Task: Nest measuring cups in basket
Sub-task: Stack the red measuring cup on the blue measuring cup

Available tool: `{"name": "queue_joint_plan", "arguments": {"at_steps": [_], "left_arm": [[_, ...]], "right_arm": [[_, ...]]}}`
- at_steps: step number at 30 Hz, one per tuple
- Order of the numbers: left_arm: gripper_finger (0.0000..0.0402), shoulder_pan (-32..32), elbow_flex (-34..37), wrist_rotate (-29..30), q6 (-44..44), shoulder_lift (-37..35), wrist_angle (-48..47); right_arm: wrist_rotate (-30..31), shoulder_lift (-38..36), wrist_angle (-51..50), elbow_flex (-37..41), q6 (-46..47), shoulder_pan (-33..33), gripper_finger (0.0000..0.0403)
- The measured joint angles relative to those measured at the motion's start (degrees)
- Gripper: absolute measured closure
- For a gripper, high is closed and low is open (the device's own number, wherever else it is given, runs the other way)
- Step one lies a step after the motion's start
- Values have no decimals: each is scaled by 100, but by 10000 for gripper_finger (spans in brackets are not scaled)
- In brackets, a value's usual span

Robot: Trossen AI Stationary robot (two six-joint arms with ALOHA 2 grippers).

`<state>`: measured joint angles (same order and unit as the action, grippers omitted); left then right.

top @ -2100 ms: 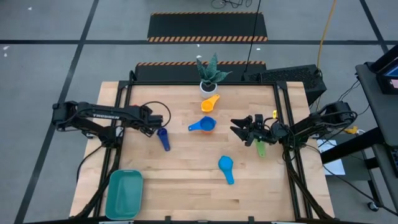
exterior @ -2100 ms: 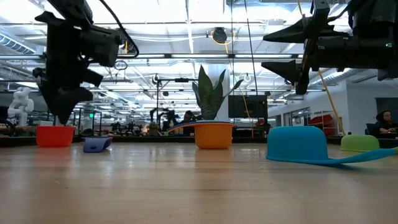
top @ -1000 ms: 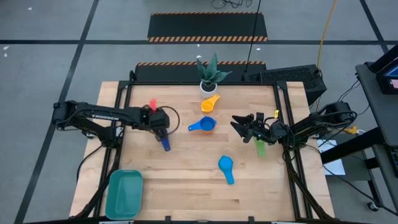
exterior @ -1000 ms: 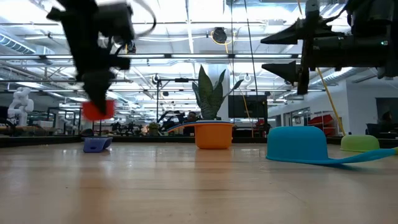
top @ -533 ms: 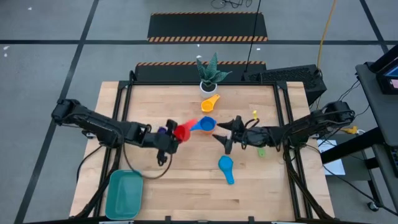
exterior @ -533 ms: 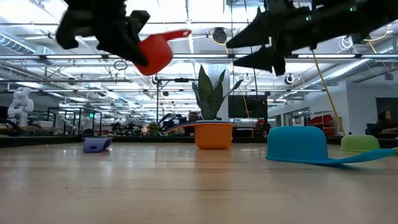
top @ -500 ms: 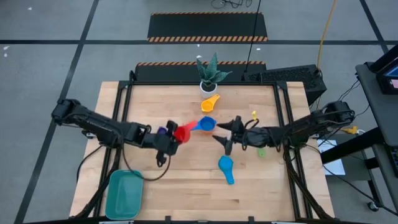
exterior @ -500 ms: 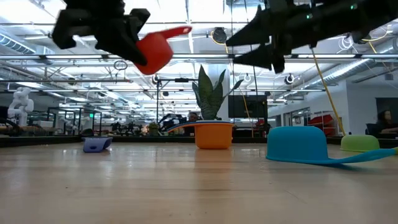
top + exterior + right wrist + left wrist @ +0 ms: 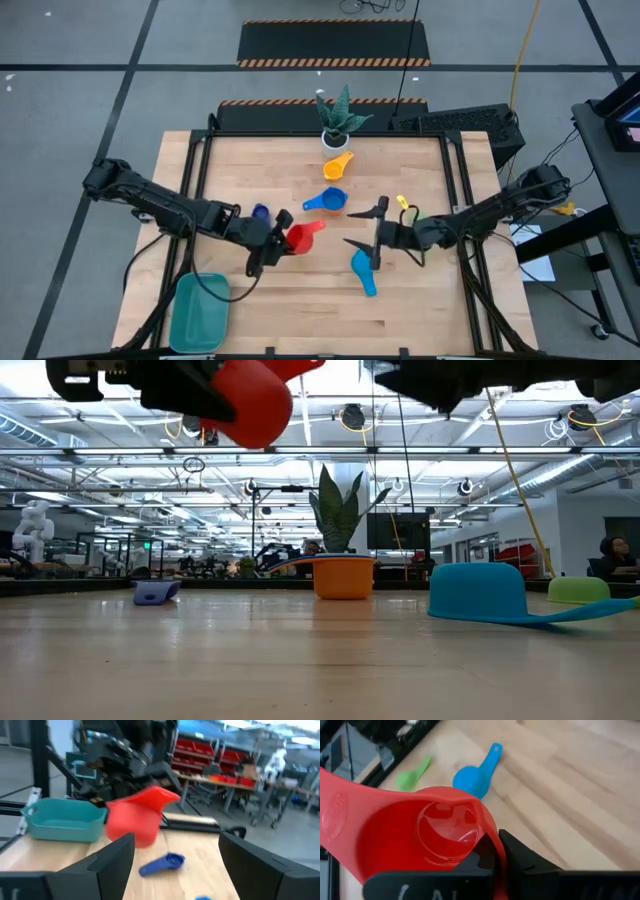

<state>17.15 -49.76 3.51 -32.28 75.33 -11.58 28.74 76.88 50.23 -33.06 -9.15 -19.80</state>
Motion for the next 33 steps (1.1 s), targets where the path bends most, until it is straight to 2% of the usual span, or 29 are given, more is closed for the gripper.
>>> {"name": "queue_joint_plan", "arguments": {"at_steps": [5,8,10,13,18,26,29,33], "left_arm": [[392,-2,0,-999,-461,60,639],[395,2,0,-1664,-909,215,1048],[391,-8,0,-1880,-1129,369,1368],[386,-50,0,-1907,-1377,661,1738],[394,-164,2,-1911,-1456,955,1948],[393,-178,4,-2378,-1298,995,2198],[395,-125,4,-2424,-1228,994,2235],[389,-81,4,-2427,-1221,994,2243]], "right_arm": [[-141,0,289,0,-214,-127,135],[-819,15,534,0,-308,-115,142],[-1252,105,910,0,-454,-74,147],[-1396,307,1373,-7,-581,-45,154],[-1482,710,1426,-126,-807,-30,162],[-2271,1420,1593,-504,-793,225,179],[-2744,1632,1933,-607,-787,290,196],[-3085,1831,2303,-718,-787,336,227]]}}
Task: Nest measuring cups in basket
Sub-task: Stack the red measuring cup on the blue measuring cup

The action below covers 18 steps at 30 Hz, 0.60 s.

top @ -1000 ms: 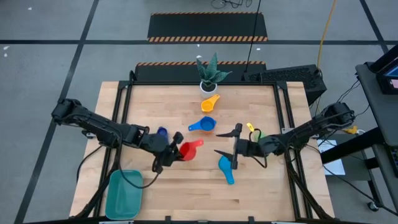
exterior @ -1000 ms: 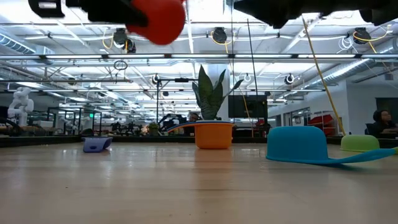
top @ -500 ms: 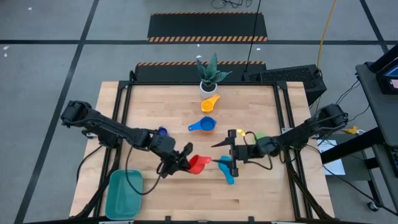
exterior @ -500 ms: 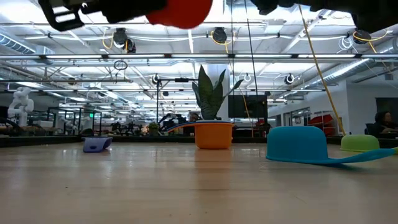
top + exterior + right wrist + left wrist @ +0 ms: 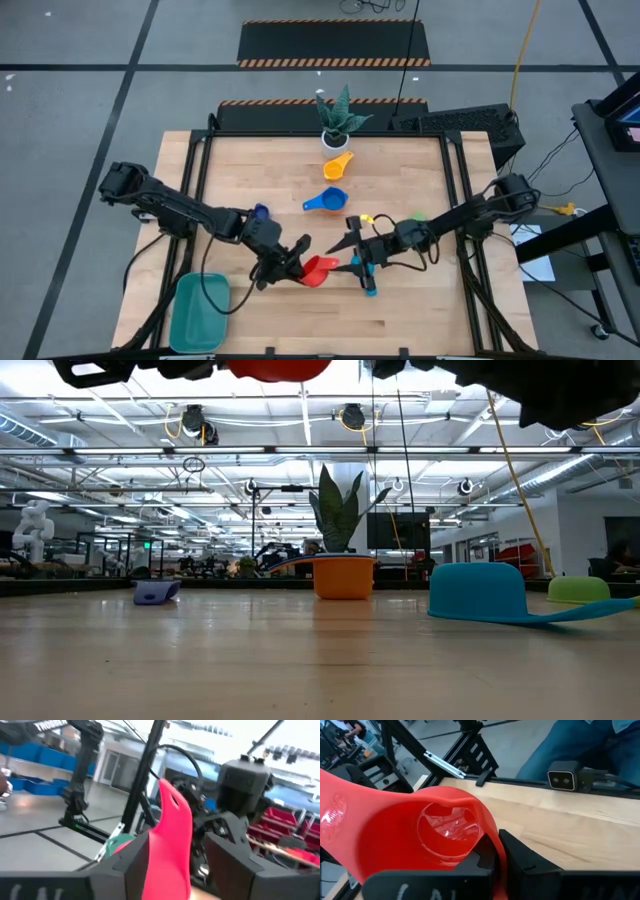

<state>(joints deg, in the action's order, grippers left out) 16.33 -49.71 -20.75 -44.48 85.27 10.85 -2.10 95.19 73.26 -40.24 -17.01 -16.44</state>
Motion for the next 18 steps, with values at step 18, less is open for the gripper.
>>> {"name": "queue_joint_plan", "arguments": {"at_steps": [18], "left_arm": [[393,-19,0,-6,-50,0,263]], "right_arm": [[-437,121,8,-198,215,194,373]]}}
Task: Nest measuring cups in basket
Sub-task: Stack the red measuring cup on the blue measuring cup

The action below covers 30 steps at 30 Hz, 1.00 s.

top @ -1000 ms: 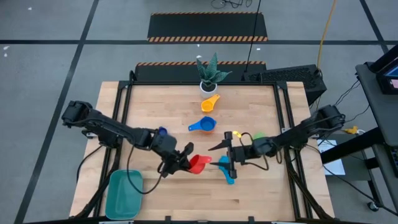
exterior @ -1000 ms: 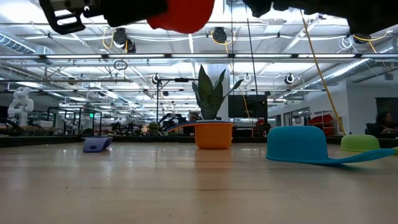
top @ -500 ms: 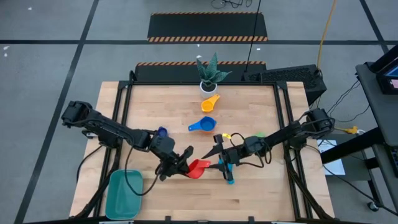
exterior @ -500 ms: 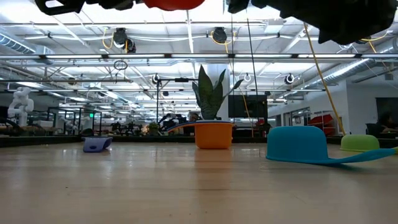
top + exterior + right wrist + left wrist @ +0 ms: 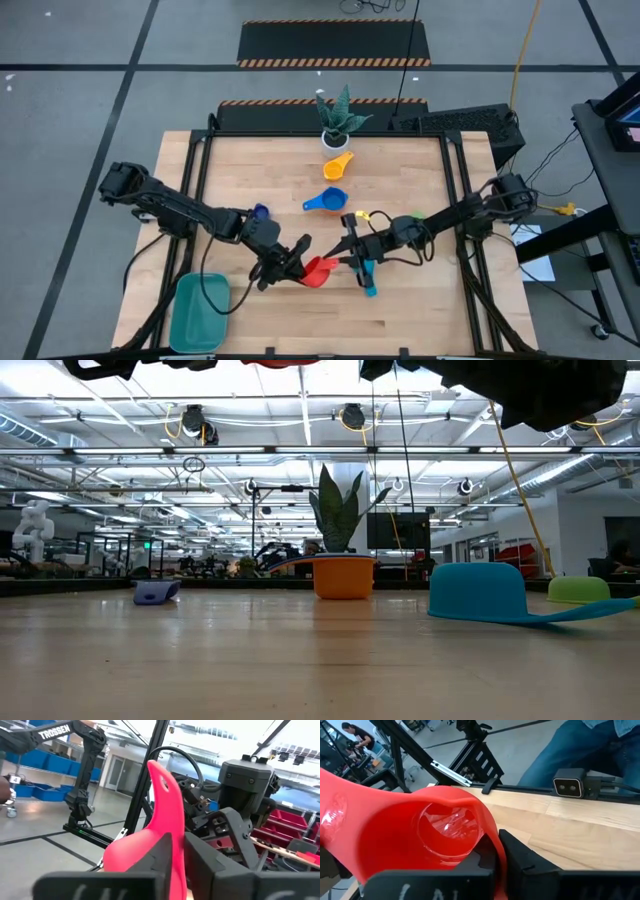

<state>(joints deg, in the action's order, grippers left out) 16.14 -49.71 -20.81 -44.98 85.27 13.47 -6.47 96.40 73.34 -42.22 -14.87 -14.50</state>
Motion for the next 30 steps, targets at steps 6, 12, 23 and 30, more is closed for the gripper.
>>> {"name": "queue_joint_plan", "arguments": {"at_steps": [6,12,23,30], "left_arm": [[388,-4,0,-48,32,-2,17],[390,-13,0,-249,23,-7,17],[387,-13,0,-313,24,-7,132],[395,-19,0,-337,-26,-4,157]], "right_arm": [[-278,0,-19,-53,44,76,398],[-431,0,-273,-290,35,72,349],[-599,-2,-367,-345,1,76,303],[-819,-2,-332,-345,-85,112,382]]}}
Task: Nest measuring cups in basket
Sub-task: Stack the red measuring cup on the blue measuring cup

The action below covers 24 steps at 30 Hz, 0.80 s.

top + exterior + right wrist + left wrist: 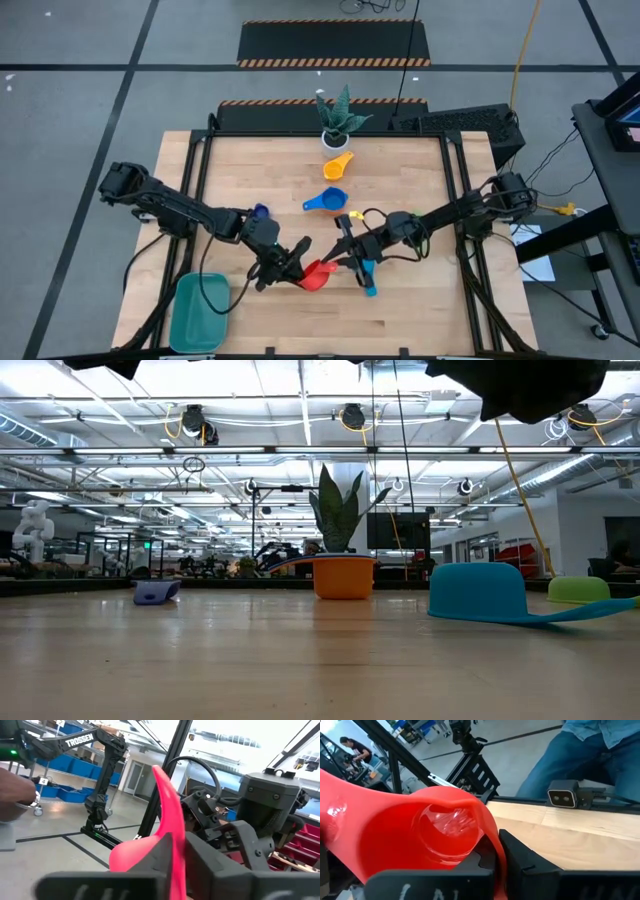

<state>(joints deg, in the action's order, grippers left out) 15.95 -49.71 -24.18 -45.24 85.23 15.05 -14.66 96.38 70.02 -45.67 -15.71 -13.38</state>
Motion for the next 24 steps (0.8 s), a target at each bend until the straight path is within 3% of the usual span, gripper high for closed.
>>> {"name": "queue_joint_plan", "arguments": {"at_steps": [5,13,24], "left_arm": [[364,-79,0,256,531,0,-8],[288,-76,2,2019,2121,-9,44],[175,-70,2,3265,2547,-332,-210]], "right_arm": [[-3,0,29,0,47,15,393],[473,-187,-56,70,108,41,401],[1648,-1313,-1431,569,-43,-144,402]]}}
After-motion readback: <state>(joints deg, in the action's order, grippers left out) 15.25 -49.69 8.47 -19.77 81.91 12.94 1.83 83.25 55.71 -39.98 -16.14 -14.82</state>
